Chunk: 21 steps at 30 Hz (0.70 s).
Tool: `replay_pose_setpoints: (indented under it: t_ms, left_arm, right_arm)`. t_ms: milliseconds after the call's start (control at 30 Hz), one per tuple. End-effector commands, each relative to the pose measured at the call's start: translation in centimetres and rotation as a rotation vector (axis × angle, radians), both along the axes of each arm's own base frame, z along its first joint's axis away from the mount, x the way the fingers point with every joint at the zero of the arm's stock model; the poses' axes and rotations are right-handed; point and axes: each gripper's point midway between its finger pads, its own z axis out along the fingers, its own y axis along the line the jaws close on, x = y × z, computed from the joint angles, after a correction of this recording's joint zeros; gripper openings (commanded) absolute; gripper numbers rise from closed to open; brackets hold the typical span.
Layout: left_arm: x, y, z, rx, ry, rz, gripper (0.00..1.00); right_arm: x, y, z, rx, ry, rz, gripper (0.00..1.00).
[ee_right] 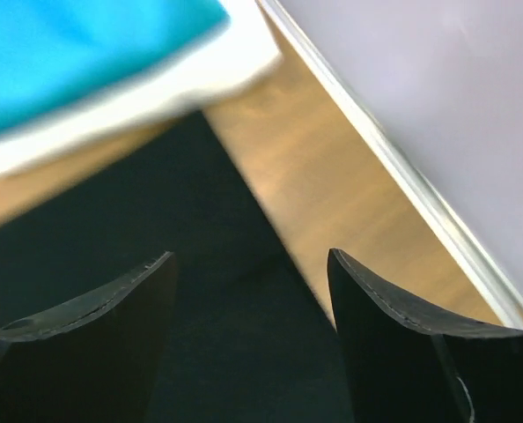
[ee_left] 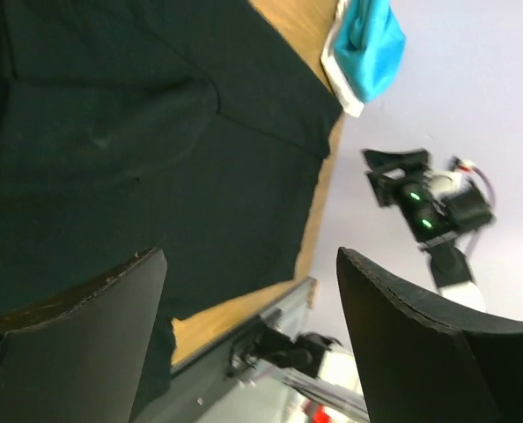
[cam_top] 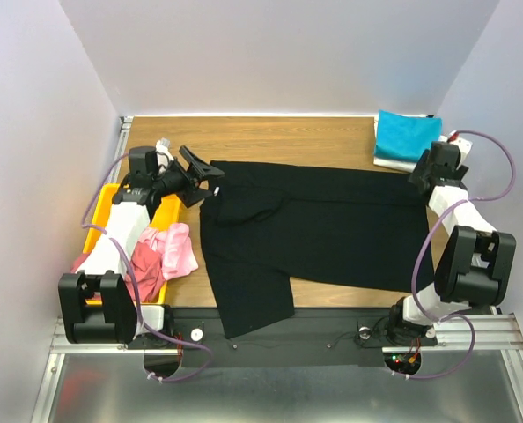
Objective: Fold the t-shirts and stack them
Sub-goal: Fold the tshirt
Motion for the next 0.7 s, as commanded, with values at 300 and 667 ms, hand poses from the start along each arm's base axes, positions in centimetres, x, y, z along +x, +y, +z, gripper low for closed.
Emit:
replay_pose_setpoints:
  t_ms: [300,667]
  left_arm:
    - [10.5,-2.5,1.4,0.243,-0.159,-0.051,0.91]
    - [14.4,-5.2,-6.6,0.214,-0.061,-0.152,0.91]
  right_arm:
    - [5.0,28.1,2.1,0.349,-0.077,0.719,0.58]
    - [1.6,45.2,-3.6,0.491,0.118,1.040,0.54]
